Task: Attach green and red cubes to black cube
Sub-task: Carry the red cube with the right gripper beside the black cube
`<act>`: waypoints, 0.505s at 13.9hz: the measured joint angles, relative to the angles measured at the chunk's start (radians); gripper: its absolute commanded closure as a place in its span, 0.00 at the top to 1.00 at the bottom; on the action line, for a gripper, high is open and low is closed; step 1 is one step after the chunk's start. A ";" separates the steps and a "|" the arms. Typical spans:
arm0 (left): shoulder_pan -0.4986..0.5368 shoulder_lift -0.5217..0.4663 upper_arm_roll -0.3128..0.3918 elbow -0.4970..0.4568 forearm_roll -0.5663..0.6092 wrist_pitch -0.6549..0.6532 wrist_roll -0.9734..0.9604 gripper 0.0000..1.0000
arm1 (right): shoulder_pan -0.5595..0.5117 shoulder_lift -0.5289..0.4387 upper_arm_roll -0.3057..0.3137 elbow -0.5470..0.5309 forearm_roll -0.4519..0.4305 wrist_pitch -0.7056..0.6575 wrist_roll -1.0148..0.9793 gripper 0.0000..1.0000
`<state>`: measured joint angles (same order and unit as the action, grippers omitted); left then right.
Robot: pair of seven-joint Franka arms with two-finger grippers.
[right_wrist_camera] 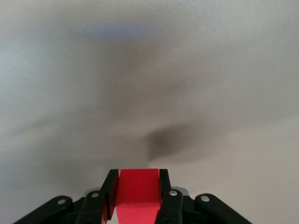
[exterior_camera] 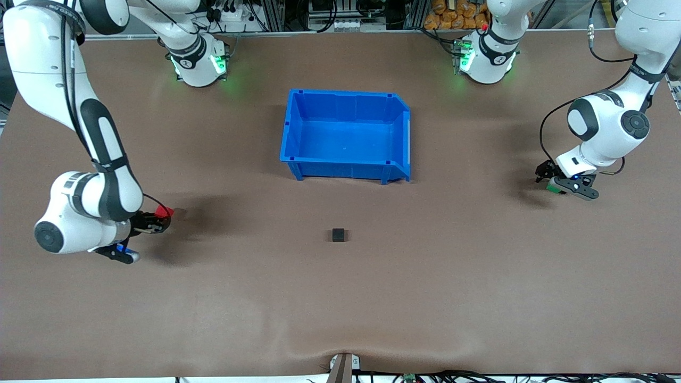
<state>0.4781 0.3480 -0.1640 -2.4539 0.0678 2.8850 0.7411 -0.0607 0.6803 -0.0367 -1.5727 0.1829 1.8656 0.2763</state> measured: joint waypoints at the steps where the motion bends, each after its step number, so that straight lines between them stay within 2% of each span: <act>1: 0.000 -0.003 0.001 0.002 0.000 0.001 0.000 0.34 | 0.003 -0.001 0.002 0.026 0.054 -0.016 0.074 0.00; 2: 0.000 -0.008 0.001 0.003 0.000 0.001 0.000 0.08 | 0.009 -0.001 0.006 0.044 0.105 -0.023 0.150 0.00; 3: 0.001 -0.011 0.001 0.003 0.000 0.001 0.000 0.00 | 0.024 -0.001 0.011 0.053 0.148 -0.024 0.228 0.00; 5: 0.001 -0.014 0.002 0.004 0.000 0.001 0.000 0.00 | 0.086 0.006 0.016 0.064 0.229 -0.003 0.420 0.00; 7: 0.003 -0.017 0.002 0.004 0.000 0.001 0.000 0.00 | 0.177 0.023 0.019 0.074 0.283 0.081 0.620 0.00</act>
<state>0.4814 0.3307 -0.1616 -2.4495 0.0678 2.8859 0.7411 0.1162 0.7030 -0.0176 -1.4988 0.4662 1.9470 0.8967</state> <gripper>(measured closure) 0.599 0.608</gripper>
